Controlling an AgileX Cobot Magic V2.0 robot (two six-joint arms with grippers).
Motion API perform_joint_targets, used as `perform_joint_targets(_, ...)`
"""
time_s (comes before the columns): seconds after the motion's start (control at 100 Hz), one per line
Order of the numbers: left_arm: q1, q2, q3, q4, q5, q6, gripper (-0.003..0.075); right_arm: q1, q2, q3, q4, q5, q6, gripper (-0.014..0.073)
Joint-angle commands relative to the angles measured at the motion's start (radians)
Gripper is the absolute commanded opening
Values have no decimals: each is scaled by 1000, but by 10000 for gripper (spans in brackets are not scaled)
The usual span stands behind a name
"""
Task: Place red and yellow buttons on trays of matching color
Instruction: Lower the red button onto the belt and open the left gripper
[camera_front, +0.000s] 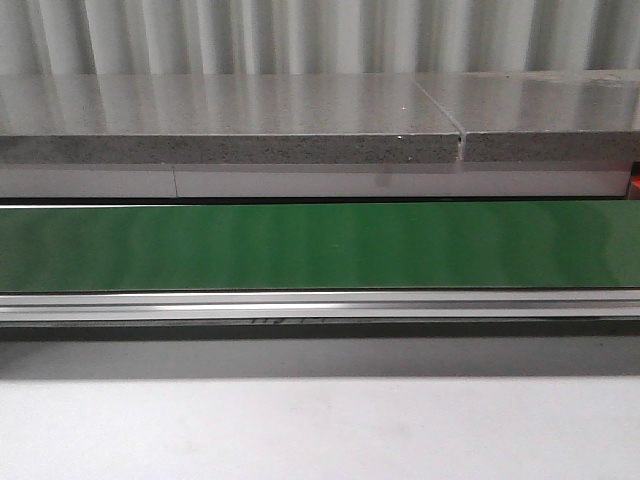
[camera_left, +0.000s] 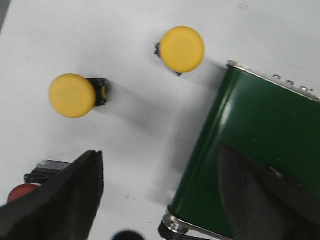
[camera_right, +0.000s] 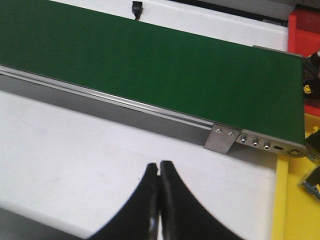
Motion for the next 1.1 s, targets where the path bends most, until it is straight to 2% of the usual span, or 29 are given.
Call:
perform_joint_targets(0.0,47,-44,-32,5,14,-8,474,-3,7,-22,-4,-61,-11,-67)
perform_joint_targets(0.25,133,3,-32,5,34,-8,474,-3,7,-22,-4,-61,-11,-67)
perform_joint_targets(0.62,133,132,-33,5,-23,-4,474,-3,7,-22,-4,-61,-11,-67)
perform_joint_targets(0.96,133,221,-34,9,-144,-4,474,-3,7,-22,-4,-61,-11,-67)
perform_joint_targets(1.09,131,239,-34,7,-171,-4,447,-3,7,-22,-4,-61,-11,-67)
